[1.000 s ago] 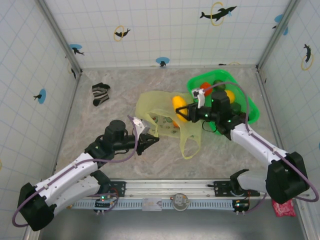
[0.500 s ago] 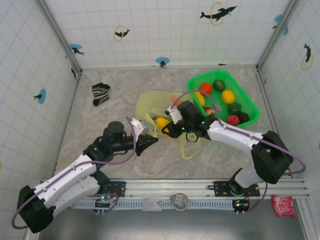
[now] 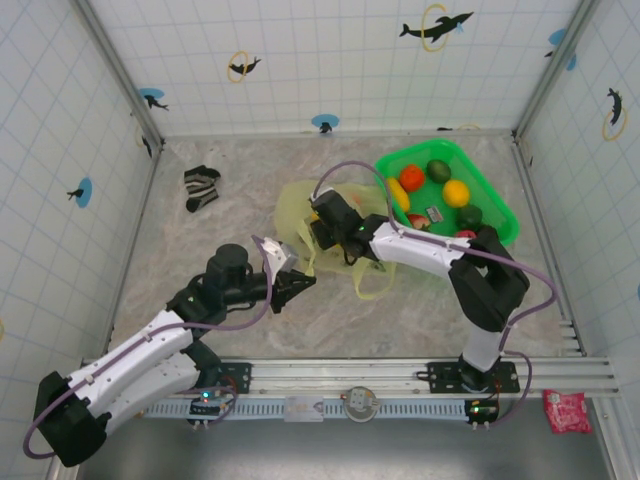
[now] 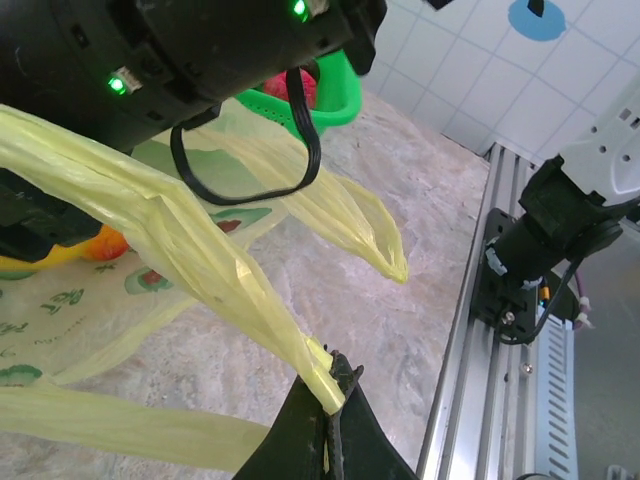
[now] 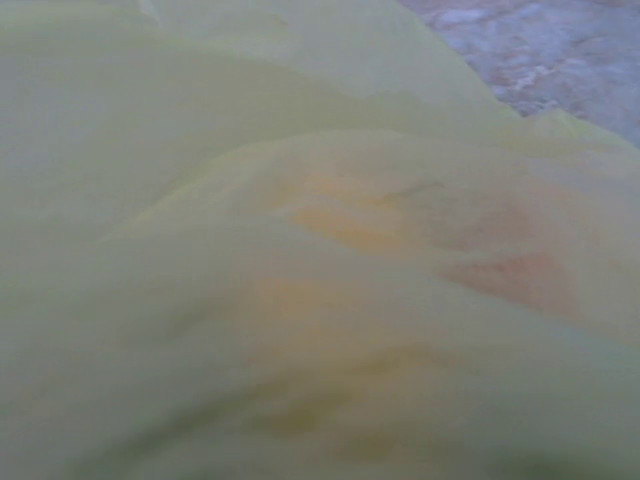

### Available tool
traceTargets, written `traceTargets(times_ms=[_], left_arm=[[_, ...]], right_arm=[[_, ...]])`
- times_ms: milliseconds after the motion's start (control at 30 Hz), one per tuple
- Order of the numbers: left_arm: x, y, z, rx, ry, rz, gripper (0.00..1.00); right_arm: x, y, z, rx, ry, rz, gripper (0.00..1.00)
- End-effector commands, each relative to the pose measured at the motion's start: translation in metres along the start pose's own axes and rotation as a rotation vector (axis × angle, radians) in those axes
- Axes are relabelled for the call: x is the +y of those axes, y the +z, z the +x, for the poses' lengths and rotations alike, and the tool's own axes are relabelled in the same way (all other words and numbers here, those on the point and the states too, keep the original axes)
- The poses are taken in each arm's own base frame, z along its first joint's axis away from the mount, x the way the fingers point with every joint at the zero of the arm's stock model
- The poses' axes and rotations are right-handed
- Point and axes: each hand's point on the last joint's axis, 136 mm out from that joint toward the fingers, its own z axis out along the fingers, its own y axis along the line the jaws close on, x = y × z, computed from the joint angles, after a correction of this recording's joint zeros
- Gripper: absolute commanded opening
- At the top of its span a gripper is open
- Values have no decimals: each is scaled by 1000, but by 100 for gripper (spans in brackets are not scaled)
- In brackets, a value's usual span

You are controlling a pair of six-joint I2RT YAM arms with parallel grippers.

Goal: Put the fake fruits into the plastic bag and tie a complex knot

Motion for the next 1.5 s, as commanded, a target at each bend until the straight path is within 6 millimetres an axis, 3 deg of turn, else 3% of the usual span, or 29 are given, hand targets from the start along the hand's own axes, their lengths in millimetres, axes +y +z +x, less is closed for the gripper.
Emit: traceTargets(times_ms=[0,133,367,567,733,800,967,1067,1233,1333,1467], left_arm=[[0,1,1,-1,14,-4,0],[1,1,1,-2,18,-8,0],[2,1,0,-4,23,-16,0],[1,0,-1,-7,28,-12,0],[1,2,1,1,23,-7,0],[2,3,2,6,20,-7,0],[2,4,2,10,18,-4,0],[2,4,3,13,16,1,0],[1,4,2,9,19,2,0],[0,3,2,7,20,5,0],[0,2,1,2,24,4,0]], right_arm=[[0,-2,-22,-68,5,84,67],[5,-9,-18,-71,-3,52,70],[11,-50,-25,-173,8,-84,48],[4,-74,-7,-186,20,-123,33],[4,-109,-4,-269,69,-267,29],[-1,-126,-17,-344,108,-311,30],[-49,-155,-40,-467,261,-343,33],[-95,-152,-43,-487,403,-291,38],[-176,-108,-24,-334,599,-77,47],[-214,-79,-10,-236,676,38,53],[-246,-43,-2,-131,716,122,61]])
